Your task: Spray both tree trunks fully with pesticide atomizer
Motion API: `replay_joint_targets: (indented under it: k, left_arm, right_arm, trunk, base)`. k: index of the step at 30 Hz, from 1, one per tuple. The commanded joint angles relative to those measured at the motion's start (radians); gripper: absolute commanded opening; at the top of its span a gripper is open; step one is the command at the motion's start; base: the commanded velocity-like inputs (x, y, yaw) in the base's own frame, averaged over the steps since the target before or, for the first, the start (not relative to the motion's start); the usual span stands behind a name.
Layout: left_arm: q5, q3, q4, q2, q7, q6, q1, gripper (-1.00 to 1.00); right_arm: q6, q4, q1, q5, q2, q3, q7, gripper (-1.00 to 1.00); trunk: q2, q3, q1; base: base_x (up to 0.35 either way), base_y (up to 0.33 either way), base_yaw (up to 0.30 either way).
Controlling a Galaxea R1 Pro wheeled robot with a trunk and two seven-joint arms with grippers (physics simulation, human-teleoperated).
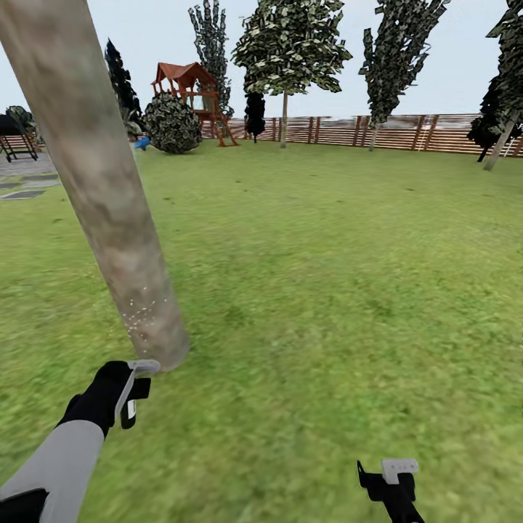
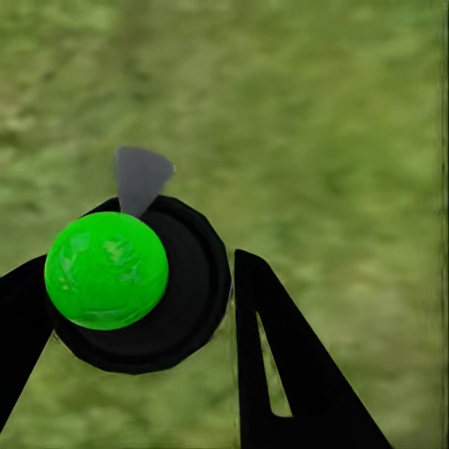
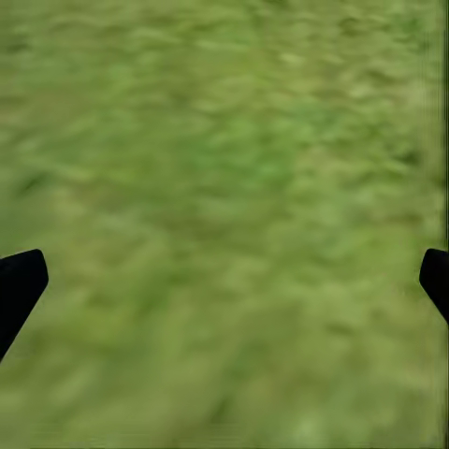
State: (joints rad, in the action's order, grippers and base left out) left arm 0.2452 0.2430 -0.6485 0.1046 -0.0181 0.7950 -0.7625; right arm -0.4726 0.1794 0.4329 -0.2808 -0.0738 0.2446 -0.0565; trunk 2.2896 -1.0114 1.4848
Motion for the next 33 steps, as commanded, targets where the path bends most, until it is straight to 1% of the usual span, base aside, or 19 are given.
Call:
replay_joint_targets:
  k: [1,5,7,11,14,19,23,33]
  left_arm:
    - [0.003,0.004,-0.001,0.0,-0.002,0.002,0.0,-1.0]
    - [0.0,0.007,0.0,-0.003,-0.002,-0.002,0.0,-1.0]
    - [-0.001,0.007,-0.002,-0.004,-0.002,-0.003,0.01,-1.0]
    - [0.0,0.007,-0.004,-0.004,-0.002,-0.003,0.019,-1.0]
    - [-0.004,0.005,-0.002,-0.01,-0.002,-0.025,0.02,-1.0]
    - [-0.005,0.003,-0.001,-0.044,-0.013,-0.037,0.02,-1.0]
    - [-0.004,0.002,-0.002,-0.047,-0.015,-0.035,0.02,-1.0]
    - [0.006,0.0,-0.002,-0.045,-0.002,-0.034,0.02,-1.0]
  right_arm:
    - [-0.003,-0.001,0.0,-0.011,0.0,0.004,-0.005,1.0]
    - [-0.003,-0.001,0.0,-0.011,0.0,0.004,-0.006,1.0]
    - [-0.003,-0.002,0.001,-0.011,0.0,0.004,-0.006,1.0]
    - [-0.003,-0.003,0.001,-0.011,0.0,0.004,-0.006,1.0]
    - [-0.003,-0.002,0.001,-0.011,0.0,0.004,-0.006,1.0]
    - [-0.003,-0.003,0.0,-0.011,0.0,0.004,-0.006,1.0]
    - [-0.003,-0.003,0.001,-0.011,0.0,0.004,-0.006,1.0]
    - [-0.003,-0.002,0.001,-0.01,0.0,0.004,-0.006,1.0]
  trunk:
    - [0.0,-0.001,0.0]
    - [0.0,-0.001,0.0]
    - [0.0,-0.001,0.0]
    - [0.0,-0.001,0.0]
    - [0.0,-0.001,0.0]
    - [0.0,-0.001,0.0]
    - [0.0,-0.001,0.0]
    - [0.0,-0.001,0.0]
  base:
    - [0.22,-0.192,0.0]
    - [0.263,-0.168,0.001]
    - [0.277,-0.158,0.101]
    - [0.28,-0.138,0.243]
    - [0.118,-0.026,0.271]
    - [0.011,-0.005,0.273]
    - [0.034,-0.179,0.223]
    - [0.14,-0.261,0.011]
